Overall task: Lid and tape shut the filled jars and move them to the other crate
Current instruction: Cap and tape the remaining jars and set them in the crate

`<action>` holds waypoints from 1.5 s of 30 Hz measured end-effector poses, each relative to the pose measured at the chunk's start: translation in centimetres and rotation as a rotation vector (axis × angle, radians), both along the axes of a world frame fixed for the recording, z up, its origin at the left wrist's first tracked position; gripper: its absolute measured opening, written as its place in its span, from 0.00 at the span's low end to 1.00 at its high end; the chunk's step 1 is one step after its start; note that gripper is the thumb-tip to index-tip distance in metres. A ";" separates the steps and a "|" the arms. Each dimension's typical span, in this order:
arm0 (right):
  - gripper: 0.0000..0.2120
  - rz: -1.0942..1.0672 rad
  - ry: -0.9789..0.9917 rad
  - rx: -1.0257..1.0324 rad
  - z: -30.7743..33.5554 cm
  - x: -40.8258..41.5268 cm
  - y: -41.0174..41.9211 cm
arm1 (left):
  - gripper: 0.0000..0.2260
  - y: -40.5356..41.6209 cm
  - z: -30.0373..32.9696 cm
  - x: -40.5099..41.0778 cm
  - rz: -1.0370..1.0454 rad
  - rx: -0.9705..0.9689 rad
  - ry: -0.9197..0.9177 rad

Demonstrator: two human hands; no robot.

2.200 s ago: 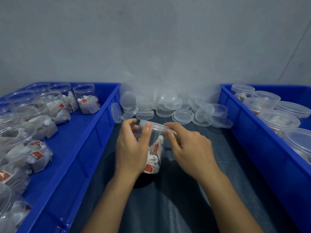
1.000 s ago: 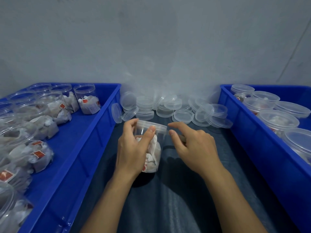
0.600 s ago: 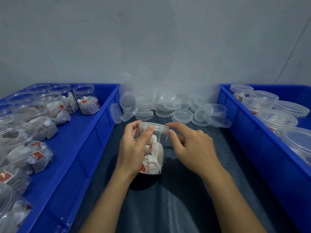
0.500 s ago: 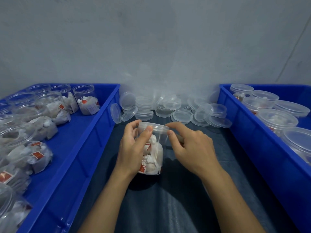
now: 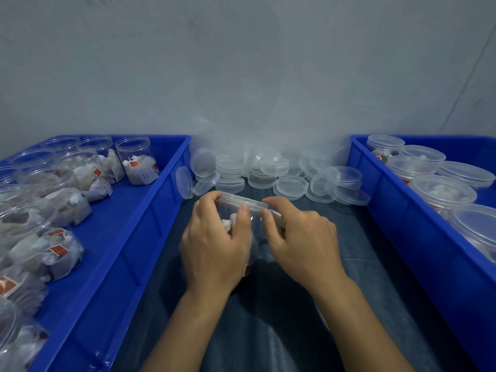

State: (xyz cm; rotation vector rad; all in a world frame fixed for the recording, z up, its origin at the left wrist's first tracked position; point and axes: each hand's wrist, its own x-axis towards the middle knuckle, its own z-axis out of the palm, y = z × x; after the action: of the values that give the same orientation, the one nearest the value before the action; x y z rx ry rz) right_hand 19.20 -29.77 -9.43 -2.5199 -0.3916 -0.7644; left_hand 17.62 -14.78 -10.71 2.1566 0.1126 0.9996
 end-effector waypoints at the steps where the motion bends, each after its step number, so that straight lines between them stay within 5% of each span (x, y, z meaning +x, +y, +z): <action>1: 0.19 -0.002 0.001 -0.001 0.0 -0.1 0.1 | 0.23 -0.2 -0.1 0.0 -0.003 0.020 0.024; 8: 0.32 0.100 0.106 0.013 0.4 -0.5 0.6 | 0.31 0.2 -0.6 1.1 -0.052 -0.068 0.116; 22: 0.20 0.040 0.028 -0.036 -0.3 0.4 -0.2 | 0.21 1.5 -0.8 1.5 -0.238 -0.240 0.105; 45: 0.16 0.055 0.148 0.096 0.0 0.7 -0.7 | 0.17 2.1 -0.1 1.1 -0.413 -0.426 0.135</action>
State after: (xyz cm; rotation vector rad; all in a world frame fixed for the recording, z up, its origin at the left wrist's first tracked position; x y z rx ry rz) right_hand 19.89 -30.42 -9.44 -2.4459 -0.3630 -0.5579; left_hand 18.74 -12.67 -10.80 1.7553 -0.0524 0.5351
